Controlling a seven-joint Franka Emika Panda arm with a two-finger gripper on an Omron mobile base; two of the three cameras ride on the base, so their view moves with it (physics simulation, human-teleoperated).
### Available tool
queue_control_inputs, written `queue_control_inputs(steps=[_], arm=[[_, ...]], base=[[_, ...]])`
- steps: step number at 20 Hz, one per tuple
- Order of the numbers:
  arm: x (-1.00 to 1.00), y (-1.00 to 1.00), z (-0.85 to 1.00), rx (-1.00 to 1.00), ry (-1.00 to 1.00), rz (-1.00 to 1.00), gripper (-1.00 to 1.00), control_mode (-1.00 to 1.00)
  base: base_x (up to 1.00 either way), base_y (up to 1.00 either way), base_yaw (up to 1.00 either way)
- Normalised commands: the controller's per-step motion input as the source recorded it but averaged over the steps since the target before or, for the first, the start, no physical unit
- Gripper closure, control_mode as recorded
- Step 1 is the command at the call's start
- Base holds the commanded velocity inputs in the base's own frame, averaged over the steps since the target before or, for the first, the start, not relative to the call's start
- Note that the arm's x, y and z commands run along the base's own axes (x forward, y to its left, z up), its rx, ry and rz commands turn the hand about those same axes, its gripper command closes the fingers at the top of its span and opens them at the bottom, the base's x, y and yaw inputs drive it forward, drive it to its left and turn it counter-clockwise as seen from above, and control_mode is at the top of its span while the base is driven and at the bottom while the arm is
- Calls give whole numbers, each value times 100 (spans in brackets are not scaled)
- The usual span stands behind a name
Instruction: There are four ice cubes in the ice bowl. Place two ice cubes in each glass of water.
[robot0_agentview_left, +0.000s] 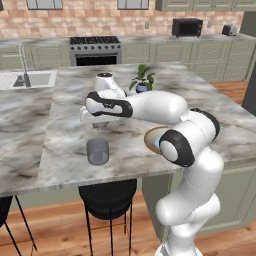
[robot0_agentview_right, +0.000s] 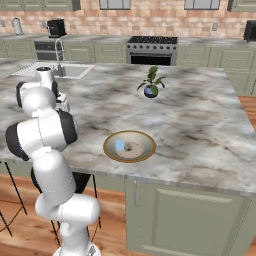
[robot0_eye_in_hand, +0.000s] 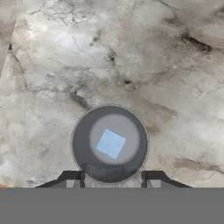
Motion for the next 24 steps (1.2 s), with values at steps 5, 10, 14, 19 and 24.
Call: queue_control_inputs(steps=[5, 10, 14, 19, 24], arm=[[-6, 4, -19, -3, -2, 0, 100, -100], [-3, 0, -31, -1, -1, 0, 100, -100], [-5, 0, -23, 0, -2, 0, 100, -100], [0, 0, -20, 0, -4, 0, 100, -100], [0, 0, -12, 0, -3, 0, 100, -100]], base=[[0, 0, 0], [0, 0, 0], [0, 0, 0], [0, 0, 0], [0, 0, 0]])
